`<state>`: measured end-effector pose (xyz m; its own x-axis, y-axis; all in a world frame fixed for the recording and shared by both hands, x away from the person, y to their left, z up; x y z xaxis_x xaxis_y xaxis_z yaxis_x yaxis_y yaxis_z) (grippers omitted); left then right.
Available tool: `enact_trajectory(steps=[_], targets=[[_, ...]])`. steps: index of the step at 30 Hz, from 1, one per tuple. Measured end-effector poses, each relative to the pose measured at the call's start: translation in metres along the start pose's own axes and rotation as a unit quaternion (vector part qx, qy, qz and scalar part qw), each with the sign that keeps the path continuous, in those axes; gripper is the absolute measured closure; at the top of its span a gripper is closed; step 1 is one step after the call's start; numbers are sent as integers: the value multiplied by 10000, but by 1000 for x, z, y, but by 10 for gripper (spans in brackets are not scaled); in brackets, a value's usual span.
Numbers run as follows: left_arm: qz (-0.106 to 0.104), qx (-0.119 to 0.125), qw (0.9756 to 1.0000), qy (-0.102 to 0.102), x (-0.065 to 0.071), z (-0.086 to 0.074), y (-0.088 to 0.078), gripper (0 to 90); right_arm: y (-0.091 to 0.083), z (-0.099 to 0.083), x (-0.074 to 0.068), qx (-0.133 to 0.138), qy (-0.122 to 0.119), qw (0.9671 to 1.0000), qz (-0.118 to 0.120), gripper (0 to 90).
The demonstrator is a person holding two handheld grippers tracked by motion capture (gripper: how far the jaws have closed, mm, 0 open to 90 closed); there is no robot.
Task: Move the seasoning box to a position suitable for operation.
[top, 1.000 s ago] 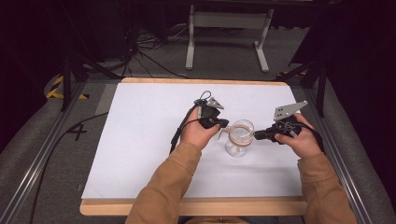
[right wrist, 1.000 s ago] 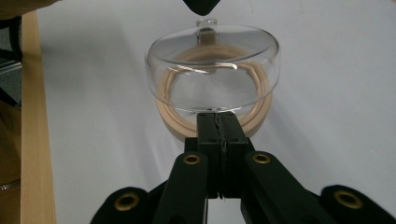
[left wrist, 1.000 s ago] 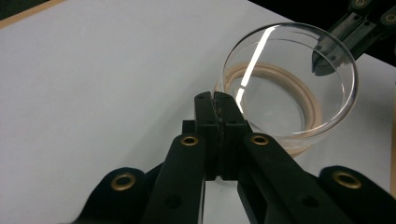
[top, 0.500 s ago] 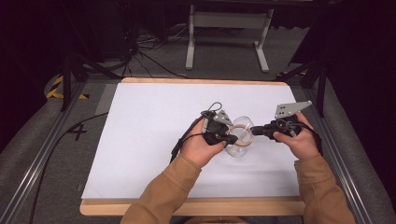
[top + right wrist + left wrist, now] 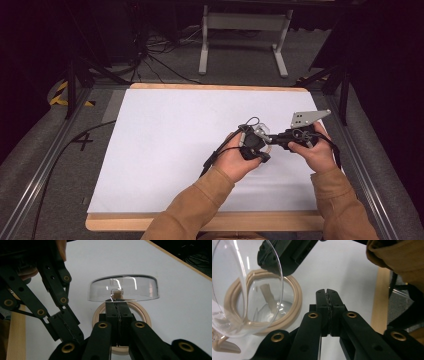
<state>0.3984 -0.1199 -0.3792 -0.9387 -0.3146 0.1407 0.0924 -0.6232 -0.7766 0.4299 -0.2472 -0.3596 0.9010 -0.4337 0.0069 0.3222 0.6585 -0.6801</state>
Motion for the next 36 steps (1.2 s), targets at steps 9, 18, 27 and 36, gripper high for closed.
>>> enact_trajectory(steps=[9,18,27,36], targets=[[612,11,9981,-96,-11,-1,-7,882,0,1,-2,20,10,10000,3,900],[775,246,9966,-160,-16,-2,-20,885,-6,0,2,84,46,9999,-48,900],[909,449,9942,-350,-25,-9,-33,873,-20,-7,14,218,248,9992,-216,900],[915,478,9934,-491,-32,-16,-37,872,-24,-16,27,247,455,9981,-323,900]])
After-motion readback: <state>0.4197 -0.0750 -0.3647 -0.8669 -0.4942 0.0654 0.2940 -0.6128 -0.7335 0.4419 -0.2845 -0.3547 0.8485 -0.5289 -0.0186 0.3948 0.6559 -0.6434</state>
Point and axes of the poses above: each handheld gripper's, and its own axes: y roughly forward along the jaws, z roughly out of its top, x roughly to its right, the point moved 5 cm from there along y, roughly forward along the jaws, and after that the axes turned 8 degrees about -x, right-handed, at the moved point
